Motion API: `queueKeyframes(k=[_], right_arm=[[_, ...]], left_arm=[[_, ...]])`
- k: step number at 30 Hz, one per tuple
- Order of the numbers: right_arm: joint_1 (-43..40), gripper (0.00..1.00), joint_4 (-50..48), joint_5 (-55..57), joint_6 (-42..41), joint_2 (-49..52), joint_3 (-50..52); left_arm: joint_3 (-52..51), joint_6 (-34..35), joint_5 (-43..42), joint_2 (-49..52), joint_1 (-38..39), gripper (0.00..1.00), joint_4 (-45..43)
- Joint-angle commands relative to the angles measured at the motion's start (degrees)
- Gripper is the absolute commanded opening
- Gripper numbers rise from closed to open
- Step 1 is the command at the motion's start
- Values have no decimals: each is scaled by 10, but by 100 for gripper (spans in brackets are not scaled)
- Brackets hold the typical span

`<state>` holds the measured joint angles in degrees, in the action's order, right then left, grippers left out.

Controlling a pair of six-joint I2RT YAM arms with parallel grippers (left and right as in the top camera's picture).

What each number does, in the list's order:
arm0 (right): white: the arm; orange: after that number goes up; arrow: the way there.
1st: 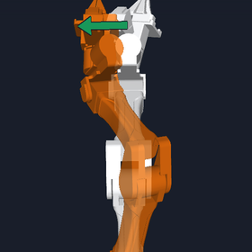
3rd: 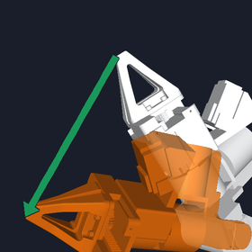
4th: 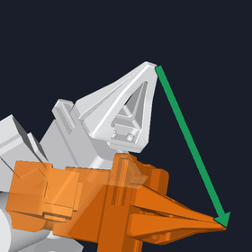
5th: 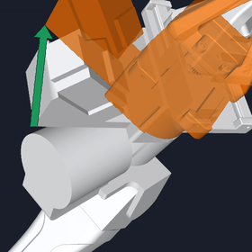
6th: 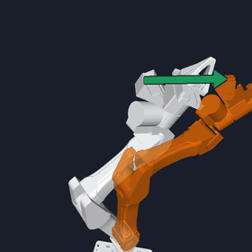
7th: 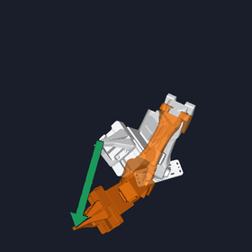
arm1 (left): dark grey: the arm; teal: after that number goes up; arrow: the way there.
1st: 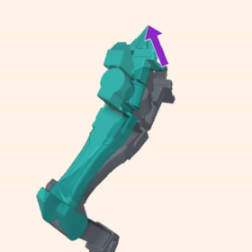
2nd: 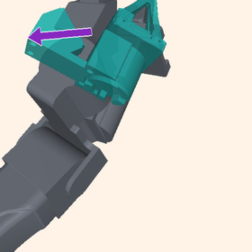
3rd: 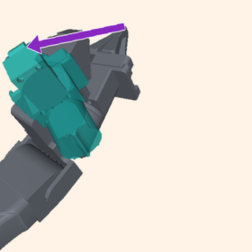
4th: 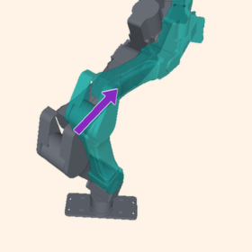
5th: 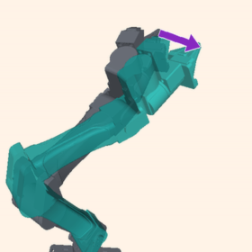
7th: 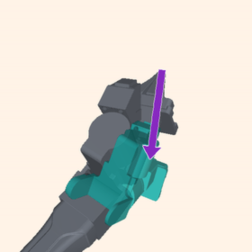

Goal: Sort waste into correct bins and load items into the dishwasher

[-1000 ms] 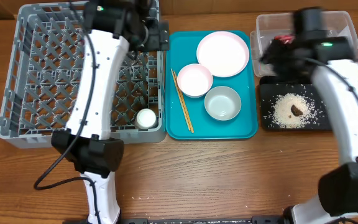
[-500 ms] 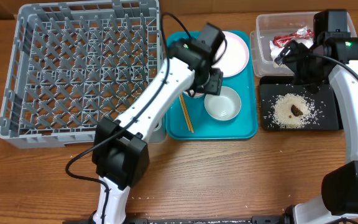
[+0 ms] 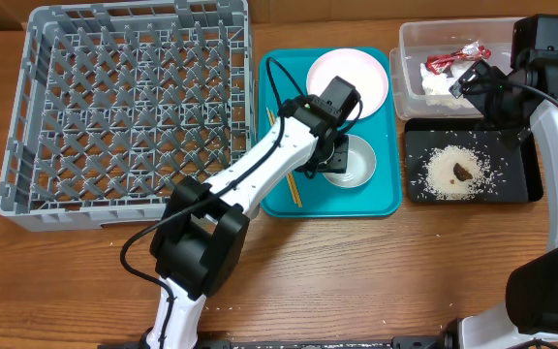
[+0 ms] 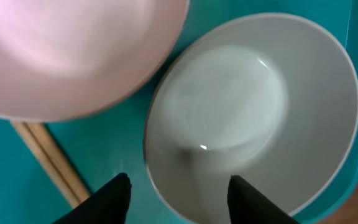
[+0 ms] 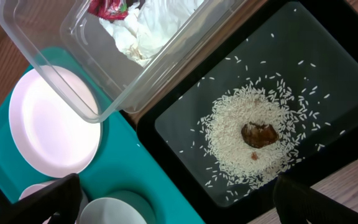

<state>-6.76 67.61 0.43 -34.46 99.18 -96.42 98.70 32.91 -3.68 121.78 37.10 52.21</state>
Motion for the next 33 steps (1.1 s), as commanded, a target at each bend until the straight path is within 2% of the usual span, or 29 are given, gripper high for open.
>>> queueKeyframes(k=[1,5,11,17,23,29,31,33], right_arm=[[-1,100,-2,10,2,-2,-3],[-1,100,-2,10,2,-2,-3],[-1,100,-2,10,2,-2,-3],[-1,100,-2,10,2,-2,-3],[-1,100,-2,10,2,-2,-3],[-1,100,-2,10,2,-2,-3],[-1,100,-2,10,2,-2,-3],[-1,100,-2,10,2,-2,-3]], left_arm=[[-40,21,12,-2,-3,47,-35],[-45,21,12,-2,-7,33,-45],[-45,23,-5,22,-8,29,-61],[-40,23,-22,22,-19,4,-61],[23,16,-30,22,-20,4,17],[191,-93,-27,18,-23,4,158],[260,-124,7,16,-31,4,197],[329,-146,85,14,-47,4,226]])
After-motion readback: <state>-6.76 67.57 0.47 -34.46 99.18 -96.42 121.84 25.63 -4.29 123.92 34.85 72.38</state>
